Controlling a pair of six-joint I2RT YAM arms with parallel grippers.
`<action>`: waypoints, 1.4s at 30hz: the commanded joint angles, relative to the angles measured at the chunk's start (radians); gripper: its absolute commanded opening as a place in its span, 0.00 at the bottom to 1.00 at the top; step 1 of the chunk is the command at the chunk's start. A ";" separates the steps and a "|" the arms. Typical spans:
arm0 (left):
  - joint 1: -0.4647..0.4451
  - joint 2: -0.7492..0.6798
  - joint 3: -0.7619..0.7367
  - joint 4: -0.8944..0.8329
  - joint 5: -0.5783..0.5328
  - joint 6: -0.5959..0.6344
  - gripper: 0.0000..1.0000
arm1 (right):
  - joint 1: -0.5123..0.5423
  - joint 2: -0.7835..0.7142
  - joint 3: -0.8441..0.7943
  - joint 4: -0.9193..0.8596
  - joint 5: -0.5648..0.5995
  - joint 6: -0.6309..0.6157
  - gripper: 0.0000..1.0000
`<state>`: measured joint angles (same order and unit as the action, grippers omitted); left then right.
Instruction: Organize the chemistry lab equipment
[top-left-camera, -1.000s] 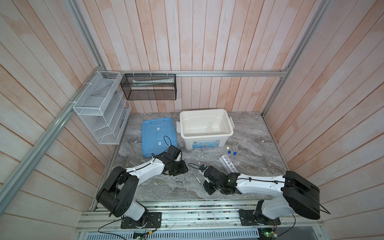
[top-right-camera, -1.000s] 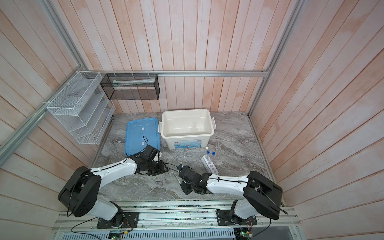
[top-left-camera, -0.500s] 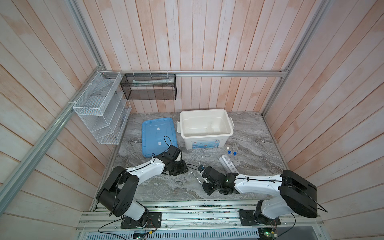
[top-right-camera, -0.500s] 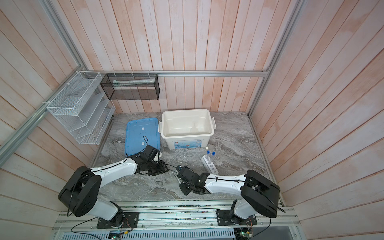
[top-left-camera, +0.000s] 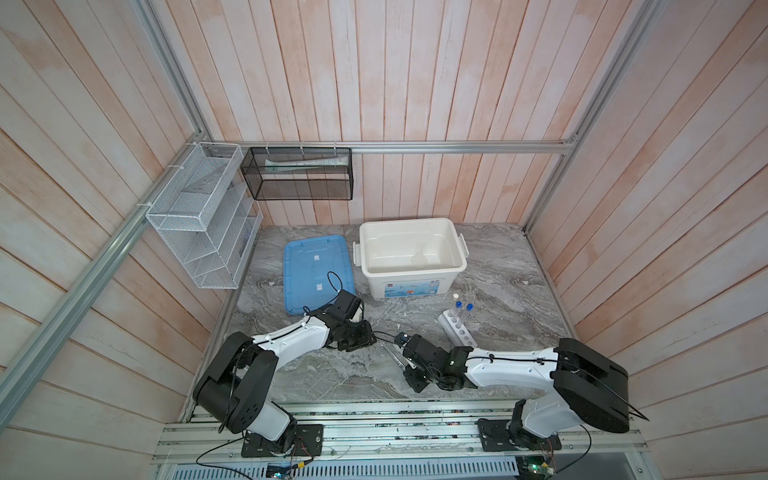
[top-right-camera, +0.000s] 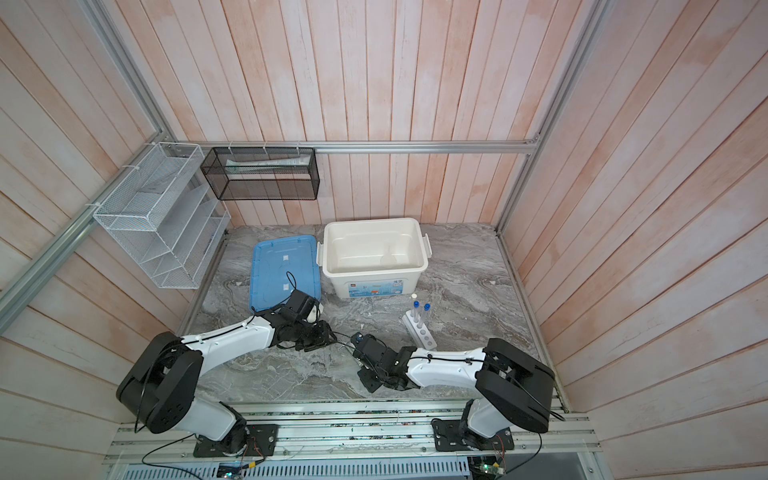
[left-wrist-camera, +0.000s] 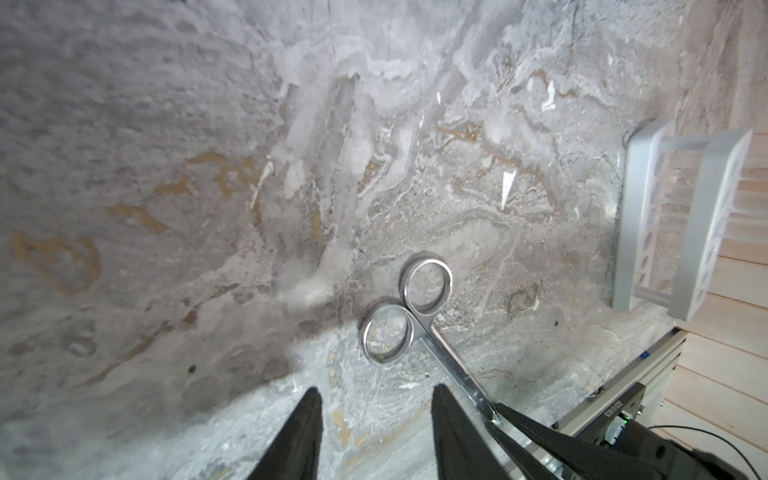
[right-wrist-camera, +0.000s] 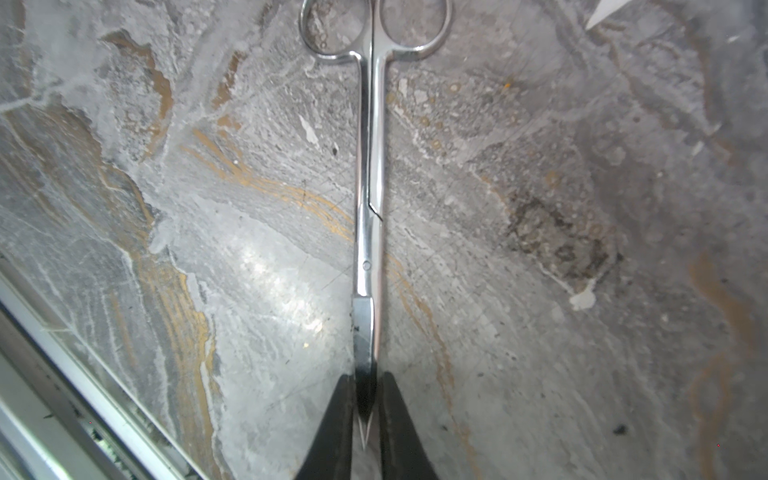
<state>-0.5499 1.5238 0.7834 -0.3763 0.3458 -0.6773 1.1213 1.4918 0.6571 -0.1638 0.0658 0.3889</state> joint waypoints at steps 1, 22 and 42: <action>0.005 0.011 0.019 0.014 0.016 0.001 0.46 | 0.007 0.024 0.018 -0.014 0.009 -0.007 0.16; 0.010 0.014 0.027 0.014 0.019 0.008 0.46 | 0.010 0.026 -0.010 0.025 -0.012 0.008 0.07; 0.018 0.016 -0.010 0.053 0.044 -0.013 0.56 | -0.050 -0.012 -0.131 0.199 -0.156 0.067 0.05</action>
<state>-0.5365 1.5242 0.7841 -0.3466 0.3725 -0.6849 1.0760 1.4605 0.5499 0.0399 -0.0574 0.4419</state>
